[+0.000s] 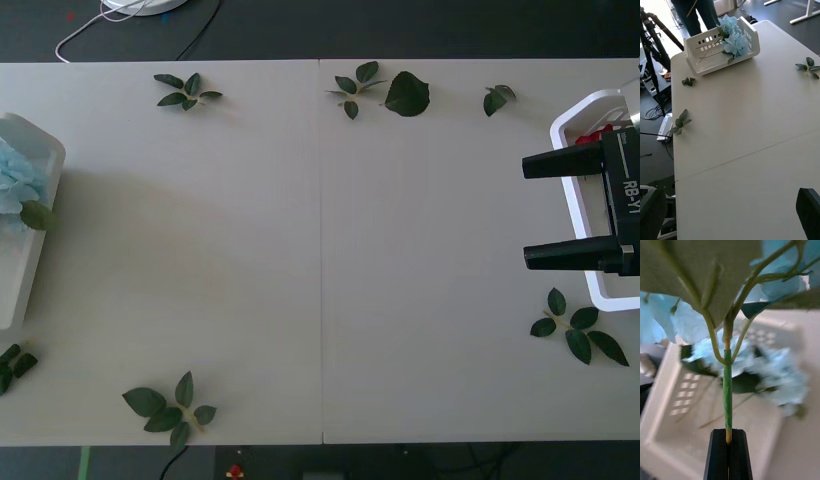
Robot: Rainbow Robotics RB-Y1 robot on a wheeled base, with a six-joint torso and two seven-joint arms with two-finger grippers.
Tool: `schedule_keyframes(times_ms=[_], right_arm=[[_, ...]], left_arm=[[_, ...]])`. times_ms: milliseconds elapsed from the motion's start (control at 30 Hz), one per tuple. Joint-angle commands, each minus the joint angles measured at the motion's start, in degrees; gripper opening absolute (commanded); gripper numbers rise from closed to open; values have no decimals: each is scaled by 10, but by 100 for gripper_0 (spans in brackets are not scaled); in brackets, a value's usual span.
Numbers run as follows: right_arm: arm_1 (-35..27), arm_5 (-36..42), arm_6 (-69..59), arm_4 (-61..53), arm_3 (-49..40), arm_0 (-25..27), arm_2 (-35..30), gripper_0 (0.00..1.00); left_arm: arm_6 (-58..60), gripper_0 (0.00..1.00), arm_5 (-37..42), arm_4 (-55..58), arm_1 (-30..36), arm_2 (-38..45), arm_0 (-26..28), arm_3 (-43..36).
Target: Place the red flowers into the right box and the blue flowers into the left box. If a person shows an open palm, hand one flower to the person first, then continue sorting.
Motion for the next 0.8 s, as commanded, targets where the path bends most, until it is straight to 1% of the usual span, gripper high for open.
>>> schedule_keyframes(times_ms=[33,100,267,367,467,500,567,733,800], right_arm=[[9,1,15,-7,-12,5,2,100],[9,1,15,-7,-12,5,2,100],[9,1,15,-7,-12,5,2,100],[9,1,15,-7,-12,5,2,100],[9,1,15,-7,-12,5,2,100],[9,1,15,-7,-12,5,2,100],[9,1,15,-7,-12,5,2,100],[9,1,15,-7,-12,5,2,100],[9,1,15,-7,-12,5,2,100]], left_arm=[[45,0,-68,6,59,-3,76,11],[47,0,-111,0,69,-35,93,37],[59,0,-212,-27,78,-111,96,111],[65,0,-271,-28,75,-147,95,160],[65,0,-346,-49,56,-180,96,209],[66,0,-369,-67,45,-188,96,221],[68,0,-392,-90,32,-195,95,242],[73,0,-460,-108,-4,-201,95,297],[75,0,-514,-110,-22,-201,95,326]])
